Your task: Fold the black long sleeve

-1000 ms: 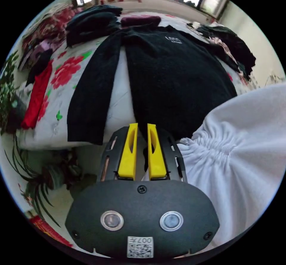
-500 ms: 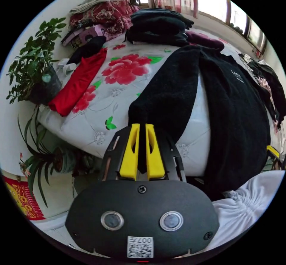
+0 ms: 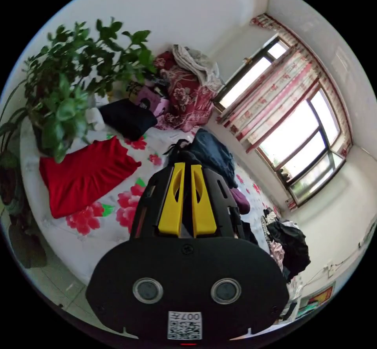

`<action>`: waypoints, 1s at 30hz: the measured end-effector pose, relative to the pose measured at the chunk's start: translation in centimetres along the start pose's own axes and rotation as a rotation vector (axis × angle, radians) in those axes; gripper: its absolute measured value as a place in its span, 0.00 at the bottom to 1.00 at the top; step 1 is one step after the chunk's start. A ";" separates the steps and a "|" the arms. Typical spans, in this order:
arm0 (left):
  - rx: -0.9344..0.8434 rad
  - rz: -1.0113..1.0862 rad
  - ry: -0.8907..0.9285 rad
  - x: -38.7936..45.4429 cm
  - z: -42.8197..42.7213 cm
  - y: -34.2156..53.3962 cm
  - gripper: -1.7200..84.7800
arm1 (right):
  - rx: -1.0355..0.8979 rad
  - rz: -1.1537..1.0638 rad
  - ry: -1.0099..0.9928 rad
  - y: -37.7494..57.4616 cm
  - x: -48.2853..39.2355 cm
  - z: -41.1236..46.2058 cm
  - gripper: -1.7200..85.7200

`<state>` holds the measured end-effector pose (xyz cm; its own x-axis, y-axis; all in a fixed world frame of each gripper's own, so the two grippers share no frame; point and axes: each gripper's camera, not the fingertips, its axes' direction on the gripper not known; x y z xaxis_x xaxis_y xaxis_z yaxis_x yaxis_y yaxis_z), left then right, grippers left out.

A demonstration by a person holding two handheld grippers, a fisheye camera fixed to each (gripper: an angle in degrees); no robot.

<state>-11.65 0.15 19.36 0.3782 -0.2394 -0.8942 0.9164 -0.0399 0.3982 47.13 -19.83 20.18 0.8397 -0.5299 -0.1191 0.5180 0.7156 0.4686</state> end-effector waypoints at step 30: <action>-0.861 1.117 0.039 29.5 19.4 48.6 0.08 | 0.131 -0.103 -0.120 -9.5 3.9 0.5 0.09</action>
<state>41.50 -27.67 16.35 0.9387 0.2768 -0.2057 -0.0776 0.7507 0.6561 45.41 -28.91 15.70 0.7537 -0.6534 -0.0707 0.5681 0.5938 0.5698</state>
